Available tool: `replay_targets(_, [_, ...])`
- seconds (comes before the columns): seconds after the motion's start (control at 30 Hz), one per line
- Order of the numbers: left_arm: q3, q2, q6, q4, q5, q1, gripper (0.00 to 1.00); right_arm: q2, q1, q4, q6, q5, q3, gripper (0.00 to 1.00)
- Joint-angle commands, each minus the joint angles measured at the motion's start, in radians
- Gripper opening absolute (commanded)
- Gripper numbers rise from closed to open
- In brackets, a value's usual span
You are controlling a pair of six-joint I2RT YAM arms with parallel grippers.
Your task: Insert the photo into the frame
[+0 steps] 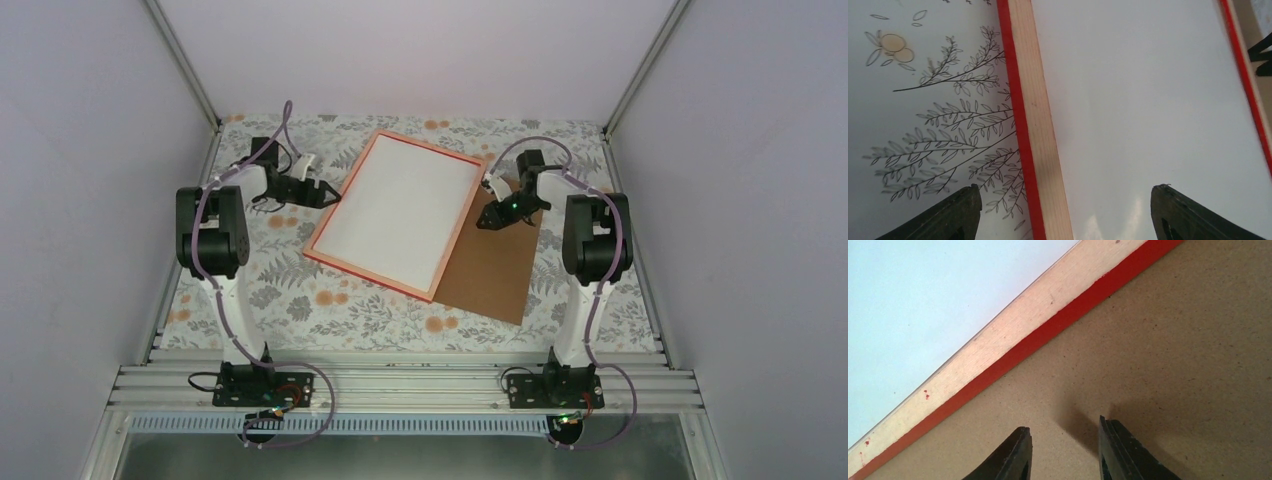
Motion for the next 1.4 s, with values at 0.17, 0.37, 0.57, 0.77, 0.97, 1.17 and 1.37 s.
replay_targets(0.17, [0.048,0.008,-0.014,0.063,-0.32,-0.123,0.67,-0.025,0.017,-0.019,0.054,0.059,-0.074,0.35])
replay_targets(0.37, [0.107,0.056,-0.006,0.067,-0.48,-0.179,0.54,-0.033,0.016,0.01,0.048,0.14,-0.138,0.33])
replay_targets(0.57, [0.162,0.098,-0.008,0.042,-0.558,-0.196,0.39,-0.034,0.012,0.027,0.027,0.231,-0.18,0.31])
replay_targets(0.77, [0.163,0.104,0.015,0.017,-0.592,-0.196,0.29,-0.023,0.001,0.043,0.0,0.296,-0.212,0.31])
replay_targets(0.97, [0.127,0.074,0.036,0.01,-0.637,-0.195,0.23,-0.019,-0.01,0.066,-0.035,0.361,-0.252,0.3])
replay_targets(1.17, [0.048,-0.003,0.022,0.011,-0.689,-0.171,0.12,-0.016,-0.024,0.091,-0.068,0.412,-0.283,0.29])
replay_targets(1.37, [-0.031,-0.075,0.002,-0.005,-0.727,-0.086,0.05,-0.016,-0.038,0.11,-0.12,0.437,-0.303,0.29])
